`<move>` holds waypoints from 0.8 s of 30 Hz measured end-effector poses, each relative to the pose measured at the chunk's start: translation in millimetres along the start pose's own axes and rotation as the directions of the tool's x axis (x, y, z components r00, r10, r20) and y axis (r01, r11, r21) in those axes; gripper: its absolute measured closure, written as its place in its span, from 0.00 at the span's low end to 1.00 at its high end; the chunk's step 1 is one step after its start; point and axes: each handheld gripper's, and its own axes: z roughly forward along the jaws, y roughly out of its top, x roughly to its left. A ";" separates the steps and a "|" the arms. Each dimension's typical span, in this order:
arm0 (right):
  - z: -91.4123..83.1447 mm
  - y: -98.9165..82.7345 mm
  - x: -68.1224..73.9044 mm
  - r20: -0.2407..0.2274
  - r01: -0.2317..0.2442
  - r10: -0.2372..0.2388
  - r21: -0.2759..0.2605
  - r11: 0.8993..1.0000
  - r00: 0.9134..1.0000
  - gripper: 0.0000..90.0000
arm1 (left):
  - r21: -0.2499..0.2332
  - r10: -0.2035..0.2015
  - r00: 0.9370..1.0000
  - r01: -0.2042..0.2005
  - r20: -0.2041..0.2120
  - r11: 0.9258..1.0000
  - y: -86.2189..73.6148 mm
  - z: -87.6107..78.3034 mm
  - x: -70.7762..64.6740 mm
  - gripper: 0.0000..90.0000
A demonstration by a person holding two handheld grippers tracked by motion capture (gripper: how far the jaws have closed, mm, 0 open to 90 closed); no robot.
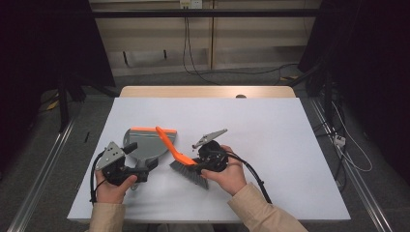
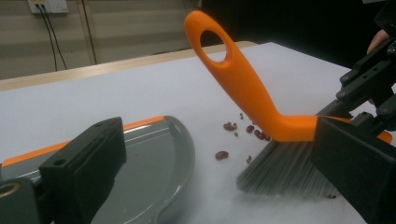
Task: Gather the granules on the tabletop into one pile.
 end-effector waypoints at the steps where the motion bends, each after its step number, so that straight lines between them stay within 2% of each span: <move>1: 0.2 0.1 -0.5 -0.004 -0.002 0.002 0.000 1.000 1.000 0.79 | 0.000 0.002 1.000 -0.002 0.000 1.000 0.0 0.0 0.1 0.04; 3: 0.6 0.3 -2.4 -0.008 -0.019 0.019 0.006 1.000 1.000 0.79 | 0.002 0.003 1.000 -0.003 0.000 1.000 -0.1 0.4 0.0 0.04; 14: -3.1 0.5 -24.3 0.050 -0.052 0.050 0.037 0.998 0.997 0.79 | -0.001 -0.001 1.000 0.001 0.000 1.000 -0.3 0.1 0.5 0.04; 24: -18.1 -5.7 -51.7 0.100 -0.106 0.104 0.006 0.994 0.990 0.79 | -0.006 -0.004 1.000 0.004 -0.004 1.000 0.1 -0.8 1.8 0.04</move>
